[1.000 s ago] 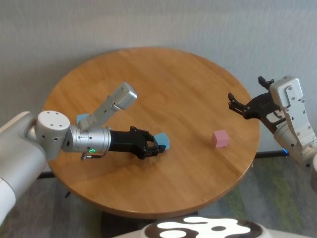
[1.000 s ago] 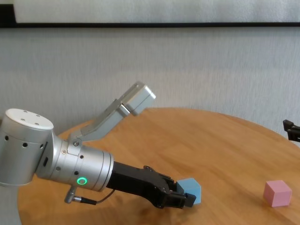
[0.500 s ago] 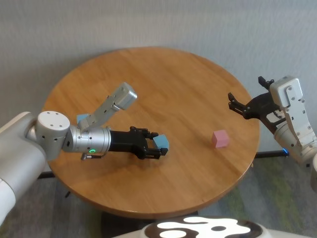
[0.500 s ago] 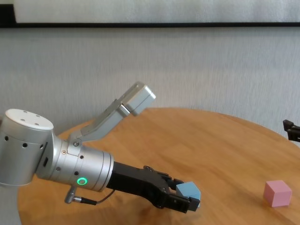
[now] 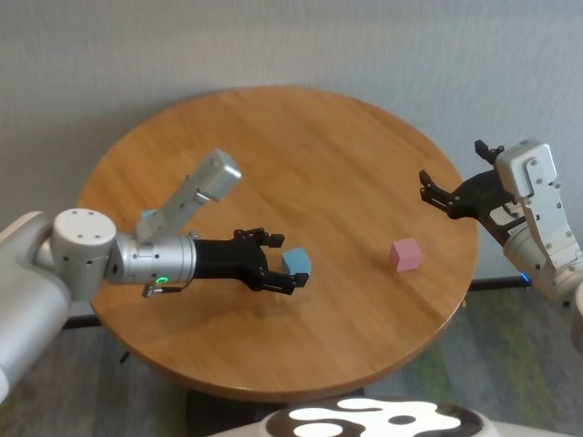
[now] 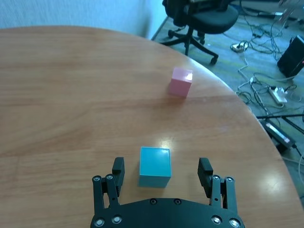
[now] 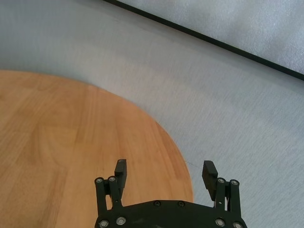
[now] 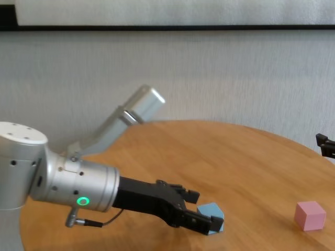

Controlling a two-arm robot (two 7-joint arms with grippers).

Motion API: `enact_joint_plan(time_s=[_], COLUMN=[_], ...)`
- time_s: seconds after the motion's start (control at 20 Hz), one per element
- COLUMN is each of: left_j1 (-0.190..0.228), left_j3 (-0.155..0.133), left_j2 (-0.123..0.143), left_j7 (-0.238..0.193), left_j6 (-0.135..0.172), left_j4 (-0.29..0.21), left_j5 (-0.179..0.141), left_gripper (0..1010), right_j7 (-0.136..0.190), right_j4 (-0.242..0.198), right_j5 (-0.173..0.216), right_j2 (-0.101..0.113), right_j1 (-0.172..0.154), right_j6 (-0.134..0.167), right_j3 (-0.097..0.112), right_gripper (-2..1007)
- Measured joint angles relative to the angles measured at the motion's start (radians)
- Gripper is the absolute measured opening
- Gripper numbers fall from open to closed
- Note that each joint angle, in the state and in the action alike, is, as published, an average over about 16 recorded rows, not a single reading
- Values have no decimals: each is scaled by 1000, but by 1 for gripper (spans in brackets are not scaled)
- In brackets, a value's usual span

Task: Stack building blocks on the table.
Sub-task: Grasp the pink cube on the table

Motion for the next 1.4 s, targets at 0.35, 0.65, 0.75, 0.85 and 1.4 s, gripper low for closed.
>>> enact_joint_plan(time_s=[0.35, 0.65, 0.75, 0.85, 1.4], left_j1=[62, 112, 127, 143, 219], left_j3=[-32, -81, -102, -124, -234], left_j2=[57, 83, 86, 87, 90], left_j7=[51, 155, 194, 230, 337], left_j6=[-26, -86, -106, -126, -205], left_j4=[-119, -195, -216, -236, -331], left_j5=[-31, -42, -44, -46, -68], left_gripper=[1000, 1002, 1002, 1002, 1002], right_j7=[0, 0, 0, 0, 0], right_j4=[0, 0, 0, 0, 0], right_j5=[0, 0, 0, 0, 0], right_j2=[0, 0, 0, 0, 0], right_j1=[0, 0, 0, 0, 0], right_j6=[0, 0, 0, 0, 0], right_j3=[0, 0, 0, 0, 0], right_gripper=[1005, 1005, 1005, 1005, 1005])
